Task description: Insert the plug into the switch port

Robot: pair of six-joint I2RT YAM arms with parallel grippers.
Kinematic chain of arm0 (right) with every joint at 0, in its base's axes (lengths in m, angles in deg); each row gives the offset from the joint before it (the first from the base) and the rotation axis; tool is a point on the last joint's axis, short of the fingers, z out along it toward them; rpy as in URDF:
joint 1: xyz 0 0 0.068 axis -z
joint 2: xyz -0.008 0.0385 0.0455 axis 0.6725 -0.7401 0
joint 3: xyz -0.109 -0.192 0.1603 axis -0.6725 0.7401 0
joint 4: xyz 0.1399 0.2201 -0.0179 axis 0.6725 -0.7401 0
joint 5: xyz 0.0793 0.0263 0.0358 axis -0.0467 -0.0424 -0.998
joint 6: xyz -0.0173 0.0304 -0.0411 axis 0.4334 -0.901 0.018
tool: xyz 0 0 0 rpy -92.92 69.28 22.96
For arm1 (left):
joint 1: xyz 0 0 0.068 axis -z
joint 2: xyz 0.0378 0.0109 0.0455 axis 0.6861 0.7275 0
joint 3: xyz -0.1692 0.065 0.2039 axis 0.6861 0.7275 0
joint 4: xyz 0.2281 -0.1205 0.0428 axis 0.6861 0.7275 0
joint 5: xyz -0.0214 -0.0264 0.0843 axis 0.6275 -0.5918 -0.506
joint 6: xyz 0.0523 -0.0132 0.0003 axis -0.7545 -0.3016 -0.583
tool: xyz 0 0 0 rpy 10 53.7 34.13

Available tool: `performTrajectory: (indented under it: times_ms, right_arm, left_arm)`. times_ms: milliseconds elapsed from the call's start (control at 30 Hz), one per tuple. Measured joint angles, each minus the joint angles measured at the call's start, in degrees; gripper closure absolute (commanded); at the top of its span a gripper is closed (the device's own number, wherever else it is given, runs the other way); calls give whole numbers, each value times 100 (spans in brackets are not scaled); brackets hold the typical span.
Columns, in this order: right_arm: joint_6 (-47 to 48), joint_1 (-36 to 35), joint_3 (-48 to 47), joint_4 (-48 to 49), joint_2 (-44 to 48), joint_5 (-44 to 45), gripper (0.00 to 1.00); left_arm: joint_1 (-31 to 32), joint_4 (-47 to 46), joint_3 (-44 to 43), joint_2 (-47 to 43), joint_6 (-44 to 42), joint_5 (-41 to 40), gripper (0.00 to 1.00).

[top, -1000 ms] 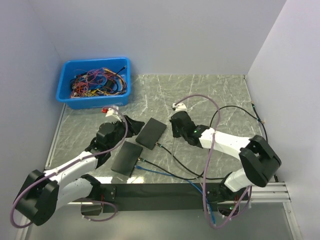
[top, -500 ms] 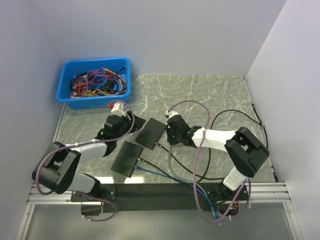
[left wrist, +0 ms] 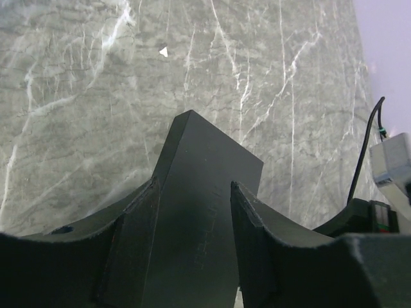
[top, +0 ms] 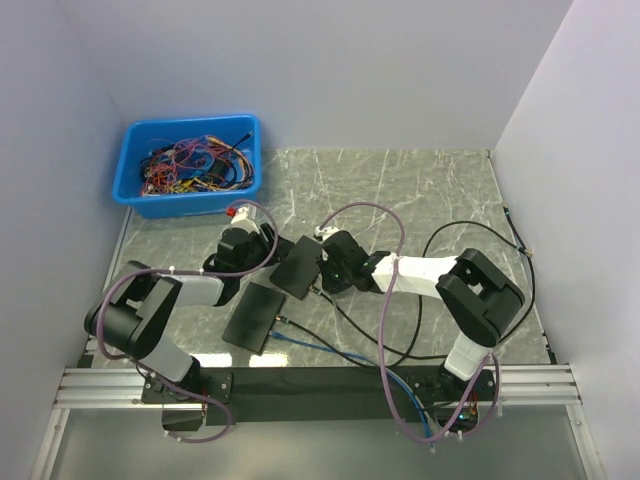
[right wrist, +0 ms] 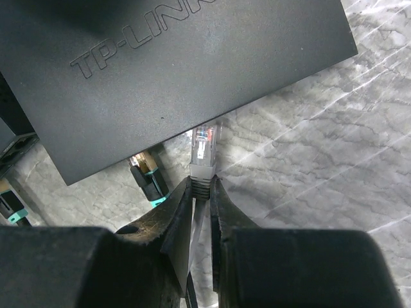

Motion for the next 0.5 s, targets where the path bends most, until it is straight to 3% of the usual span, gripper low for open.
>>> performTrajectory:
  times_ms: [500]
  right_arm:
    - [92,0,-256,-199,-170,-61,100]
  left_arm:
    - [-33,-538,-264,938,-297,546,50]
